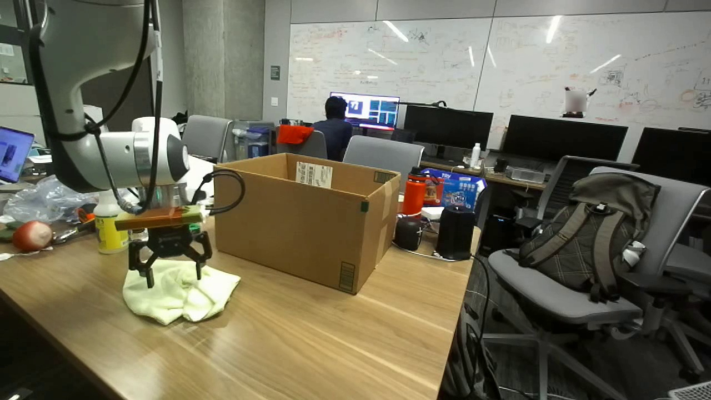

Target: Put the shirts and towels in the box respectively one at a time

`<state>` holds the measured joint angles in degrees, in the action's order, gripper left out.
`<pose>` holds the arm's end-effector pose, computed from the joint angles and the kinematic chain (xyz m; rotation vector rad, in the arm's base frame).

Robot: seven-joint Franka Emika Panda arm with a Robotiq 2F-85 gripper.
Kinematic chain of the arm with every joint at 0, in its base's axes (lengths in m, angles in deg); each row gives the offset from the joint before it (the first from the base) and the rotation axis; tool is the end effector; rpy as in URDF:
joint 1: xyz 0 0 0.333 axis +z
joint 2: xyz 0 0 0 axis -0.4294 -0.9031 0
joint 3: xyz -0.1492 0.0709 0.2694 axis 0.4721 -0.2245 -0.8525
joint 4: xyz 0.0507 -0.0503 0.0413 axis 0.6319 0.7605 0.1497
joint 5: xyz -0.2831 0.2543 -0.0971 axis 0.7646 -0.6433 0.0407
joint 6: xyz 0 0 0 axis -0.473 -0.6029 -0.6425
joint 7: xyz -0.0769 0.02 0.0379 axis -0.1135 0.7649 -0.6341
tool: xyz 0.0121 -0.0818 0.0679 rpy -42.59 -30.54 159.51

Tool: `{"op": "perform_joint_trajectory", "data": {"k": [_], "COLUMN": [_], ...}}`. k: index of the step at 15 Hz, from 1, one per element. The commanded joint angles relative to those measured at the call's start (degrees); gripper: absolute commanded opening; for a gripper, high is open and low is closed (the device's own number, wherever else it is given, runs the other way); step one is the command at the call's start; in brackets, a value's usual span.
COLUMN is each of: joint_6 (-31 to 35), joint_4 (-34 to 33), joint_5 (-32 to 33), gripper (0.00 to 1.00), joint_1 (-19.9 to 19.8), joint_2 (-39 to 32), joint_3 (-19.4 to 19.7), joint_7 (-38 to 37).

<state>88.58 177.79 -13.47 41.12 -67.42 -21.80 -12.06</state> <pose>0.5359 0.2062 0.1215 2.8763 0.7808 -0.2106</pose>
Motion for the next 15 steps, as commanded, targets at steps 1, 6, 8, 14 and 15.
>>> {"op": "perform_joint_trajectory", "data": {"k": [1, 6, 8, 14, 15], "joint_6": [1.7, 5.2, 6.7, 8.6, 8.7], "joint_4": [-1.2, -0.8, -0.7, -0.1, 0.1], "joint_5": [-0.4, -1.3, -1.5, -2.2, -2.2], "gripper": [1.0, 1.0, 1.0, 1.0, 1.0], "joint_1": [0.6, 0.0, -0.1, -0.7, -0.7], "joint_2": [-1.5, -2.8, -3.4, -4.0, -3.8], "joint_3": [0.7, 0.2, 0.4, 1.6, 2.0], "joint_7": [-0.2, 0.8, 0.8, 0.4, 0.2]}}
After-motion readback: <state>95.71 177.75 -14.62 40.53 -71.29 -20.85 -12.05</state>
